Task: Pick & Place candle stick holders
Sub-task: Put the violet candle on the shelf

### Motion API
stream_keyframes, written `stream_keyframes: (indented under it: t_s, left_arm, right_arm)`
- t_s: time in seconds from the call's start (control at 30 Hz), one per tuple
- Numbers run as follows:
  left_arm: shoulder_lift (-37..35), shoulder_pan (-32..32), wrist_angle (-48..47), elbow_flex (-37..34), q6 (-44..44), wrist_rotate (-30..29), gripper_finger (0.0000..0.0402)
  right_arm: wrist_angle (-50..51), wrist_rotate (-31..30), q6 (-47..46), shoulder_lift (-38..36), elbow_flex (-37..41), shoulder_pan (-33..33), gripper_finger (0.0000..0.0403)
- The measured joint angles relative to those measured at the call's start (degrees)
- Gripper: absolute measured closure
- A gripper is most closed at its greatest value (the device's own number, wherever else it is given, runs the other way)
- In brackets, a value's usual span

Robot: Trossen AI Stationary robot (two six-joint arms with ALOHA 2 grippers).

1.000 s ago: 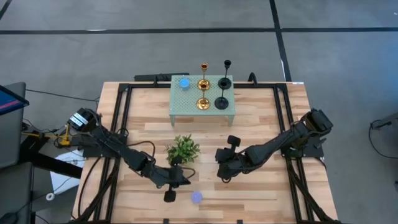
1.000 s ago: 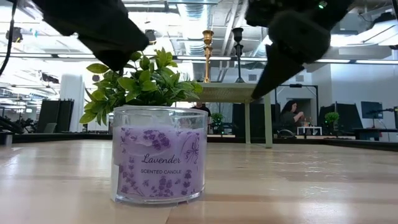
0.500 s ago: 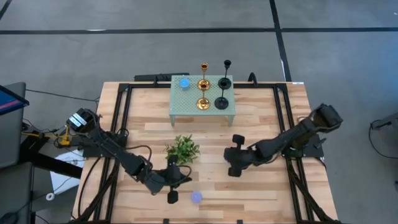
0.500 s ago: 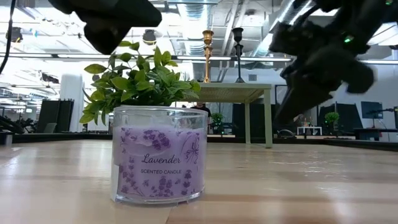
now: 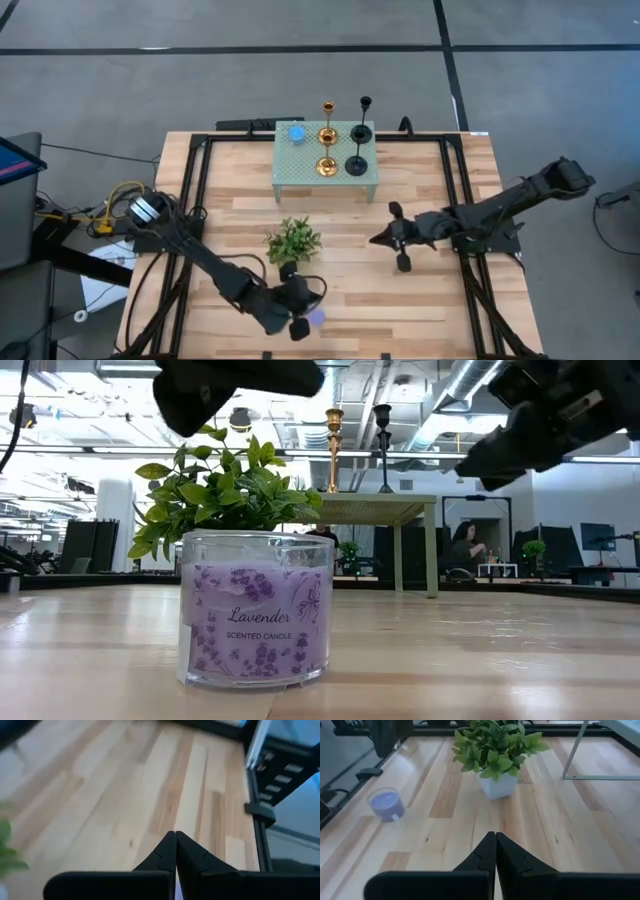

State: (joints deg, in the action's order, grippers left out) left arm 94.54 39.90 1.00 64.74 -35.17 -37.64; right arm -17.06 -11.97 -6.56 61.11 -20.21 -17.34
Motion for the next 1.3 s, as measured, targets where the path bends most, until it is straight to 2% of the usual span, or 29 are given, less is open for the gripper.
stream_keyframes:
  t_s: [0.13,0.23,0.5,0.67,0.8,1.13,1.3]
  left_arm:
    - [3.6,0.4,-15.6,7.8,-10.8,3.1,0.0400]
    - [5.3,0.6,-22.9,12.0,-20.1,8.7,0.0400]
    - [6.8,0.5,-26.9,14.0,-31.2,17.1,0.0400]
    - [6.8,-0.7,-30.1,14.0,-32.8,22.8,0.0399]
    - [6.8,-2.0,-30.1,14.0,-32.1,23.0,0.0388]
    - [6.8,-4.0,-30.1,14.0,-31.4,24.0,0.0301]
    - [8.8,-4.0,-29.6,14.0,-33.1,25.2,0.0276]
  right_arm:
    - [-0.3,-0.1,-1.7,-2.5,2.3,0.2,0.0403]
    - [0.0,-0.2,-3.1,-2.5,2.7,0.2,0.0403]
    - [0.1,-0.4,-3.6,-0.7,2.7,0.1,0.0403]
    - [0.1,-0.1,-3.6,0.1,2.7,0.1,0.0403]
    - [0.3,-0.1,-3.6,0.1,2.6,0.1,0.0403]
    - [0.3,-0.1,-3.6,0.1,2.6,0.1,0.0403]
    - [1.7,-0.1,-3.6,0.1,2.6,0.1,0.0403]
